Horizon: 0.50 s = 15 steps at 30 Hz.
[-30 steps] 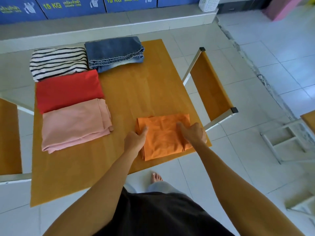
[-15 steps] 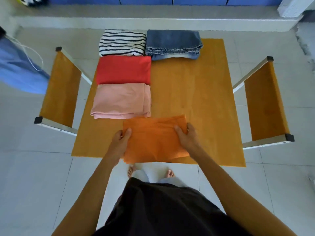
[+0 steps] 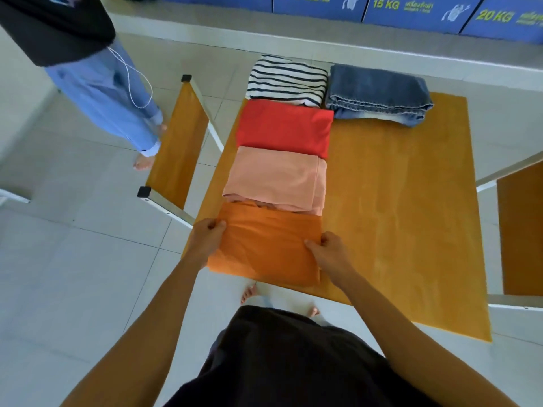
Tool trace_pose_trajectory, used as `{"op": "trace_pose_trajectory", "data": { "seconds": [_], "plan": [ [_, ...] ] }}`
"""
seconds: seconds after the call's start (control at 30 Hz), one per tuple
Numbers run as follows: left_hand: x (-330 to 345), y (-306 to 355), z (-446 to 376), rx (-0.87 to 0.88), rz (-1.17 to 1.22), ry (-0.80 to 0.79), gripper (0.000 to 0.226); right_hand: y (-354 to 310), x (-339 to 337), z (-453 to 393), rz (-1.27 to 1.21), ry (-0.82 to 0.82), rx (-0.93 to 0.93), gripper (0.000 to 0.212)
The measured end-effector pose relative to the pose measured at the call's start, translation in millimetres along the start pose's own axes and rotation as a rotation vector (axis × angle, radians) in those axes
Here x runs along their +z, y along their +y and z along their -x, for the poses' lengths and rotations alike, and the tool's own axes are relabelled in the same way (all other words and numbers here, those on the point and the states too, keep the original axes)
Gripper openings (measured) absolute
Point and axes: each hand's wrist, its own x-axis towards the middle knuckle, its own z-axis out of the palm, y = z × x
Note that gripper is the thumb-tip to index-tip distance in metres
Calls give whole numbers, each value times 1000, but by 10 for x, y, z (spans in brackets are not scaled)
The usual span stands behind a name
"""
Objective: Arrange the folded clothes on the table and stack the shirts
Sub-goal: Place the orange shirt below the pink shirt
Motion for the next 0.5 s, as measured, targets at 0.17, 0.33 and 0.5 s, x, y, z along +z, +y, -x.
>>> {"op": "trace_pose_trajectory", "data": {
  "seconds": [0.17,0.33,0.5],
  "plan": [
    [-144,-61,-132,19,-46,65,37,-59,125,-20,-13,16,-1,24],
    [-196,-180,-146,56,-90,36,45,-53,343,-2,-131,126,98,19],
    [-203,-136,-217,71,-109,0,45,-69,386,33,-231,245,120,33]
  ]
}}
